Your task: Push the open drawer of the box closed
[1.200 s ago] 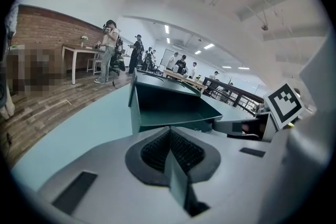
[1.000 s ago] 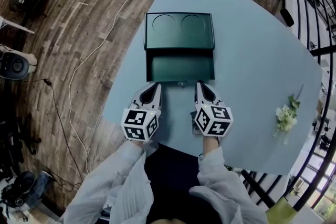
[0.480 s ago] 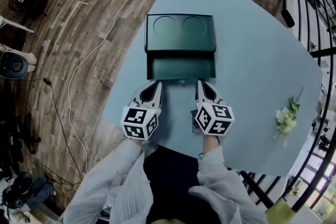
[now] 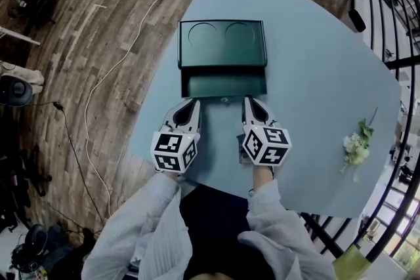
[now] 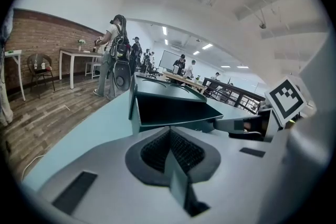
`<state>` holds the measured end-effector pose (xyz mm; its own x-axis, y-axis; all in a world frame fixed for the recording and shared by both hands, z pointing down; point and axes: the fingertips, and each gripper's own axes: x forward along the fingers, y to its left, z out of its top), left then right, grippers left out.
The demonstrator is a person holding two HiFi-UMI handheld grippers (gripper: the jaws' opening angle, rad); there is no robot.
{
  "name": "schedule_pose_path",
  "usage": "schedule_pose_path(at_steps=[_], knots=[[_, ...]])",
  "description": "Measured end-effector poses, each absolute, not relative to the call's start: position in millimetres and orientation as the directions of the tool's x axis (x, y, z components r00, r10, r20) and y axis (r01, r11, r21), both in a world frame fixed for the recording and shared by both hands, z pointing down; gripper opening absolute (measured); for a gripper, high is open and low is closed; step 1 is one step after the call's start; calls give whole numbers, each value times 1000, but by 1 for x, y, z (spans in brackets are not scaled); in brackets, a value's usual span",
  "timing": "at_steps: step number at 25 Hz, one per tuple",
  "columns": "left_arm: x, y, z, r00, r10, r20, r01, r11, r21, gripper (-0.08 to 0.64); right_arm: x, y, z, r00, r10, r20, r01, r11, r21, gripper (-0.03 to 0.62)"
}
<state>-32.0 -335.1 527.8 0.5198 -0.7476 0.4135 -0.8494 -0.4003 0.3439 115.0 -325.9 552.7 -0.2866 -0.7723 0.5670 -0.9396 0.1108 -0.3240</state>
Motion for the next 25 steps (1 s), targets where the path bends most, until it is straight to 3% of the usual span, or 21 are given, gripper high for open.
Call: schedule_pose_path(at_steps=[25], knots=[[-32,-356,527,519,-754,403,-851,-413,325,17,116,-349,544,-252,-801,543,-941,70,-332,8]])
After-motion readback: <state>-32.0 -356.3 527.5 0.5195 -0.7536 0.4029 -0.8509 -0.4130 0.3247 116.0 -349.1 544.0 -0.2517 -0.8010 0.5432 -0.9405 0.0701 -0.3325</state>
